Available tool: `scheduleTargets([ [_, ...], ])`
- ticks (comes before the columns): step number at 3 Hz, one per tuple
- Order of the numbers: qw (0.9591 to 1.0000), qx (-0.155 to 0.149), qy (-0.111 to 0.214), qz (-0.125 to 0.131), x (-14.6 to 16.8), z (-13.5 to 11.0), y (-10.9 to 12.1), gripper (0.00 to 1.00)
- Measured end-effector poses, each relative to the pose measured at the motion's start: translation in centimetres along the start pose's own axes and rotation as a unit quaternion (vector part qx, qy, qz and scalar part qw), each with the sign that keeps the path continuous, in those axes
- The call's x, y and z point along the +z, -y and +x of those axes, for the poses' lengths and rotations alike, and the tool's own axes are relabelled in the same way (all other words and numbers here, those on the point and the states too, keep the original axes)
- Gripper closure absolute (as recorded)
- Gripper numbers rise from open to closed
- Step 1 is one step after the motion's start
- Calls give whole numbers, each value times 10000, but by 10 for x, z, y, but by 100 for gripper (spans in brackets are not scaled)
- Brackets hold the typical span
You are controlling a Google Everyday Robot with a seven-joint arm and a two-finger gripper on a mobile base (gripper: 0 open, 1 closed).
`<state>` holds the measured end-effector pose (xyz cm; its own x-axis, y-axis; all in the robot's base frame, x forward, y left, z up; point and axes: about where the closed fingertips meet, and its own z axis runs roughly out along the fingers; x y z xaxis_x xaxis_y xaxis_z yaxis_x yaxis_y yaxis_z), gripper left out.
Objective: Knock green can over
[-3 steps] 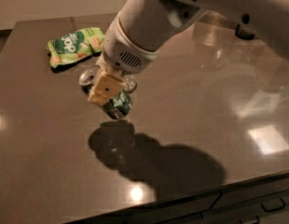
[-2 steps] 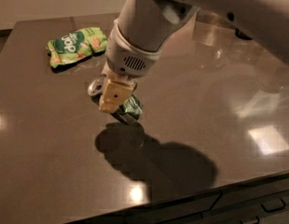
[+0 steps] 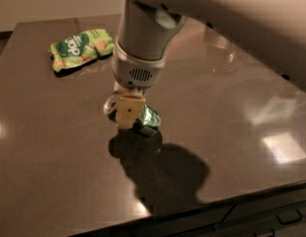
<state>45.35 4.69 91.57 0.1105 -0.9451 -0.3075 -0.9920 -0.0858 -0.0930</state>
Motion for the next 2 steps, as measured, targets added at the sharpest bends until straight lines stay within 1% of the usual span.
scheduleTargets([
  [1, 9996, -63, -249, -119, 11, 5, -2, 39],
  [2, 9990, -105, -393, -210, 20, 8, -4, 16],
])
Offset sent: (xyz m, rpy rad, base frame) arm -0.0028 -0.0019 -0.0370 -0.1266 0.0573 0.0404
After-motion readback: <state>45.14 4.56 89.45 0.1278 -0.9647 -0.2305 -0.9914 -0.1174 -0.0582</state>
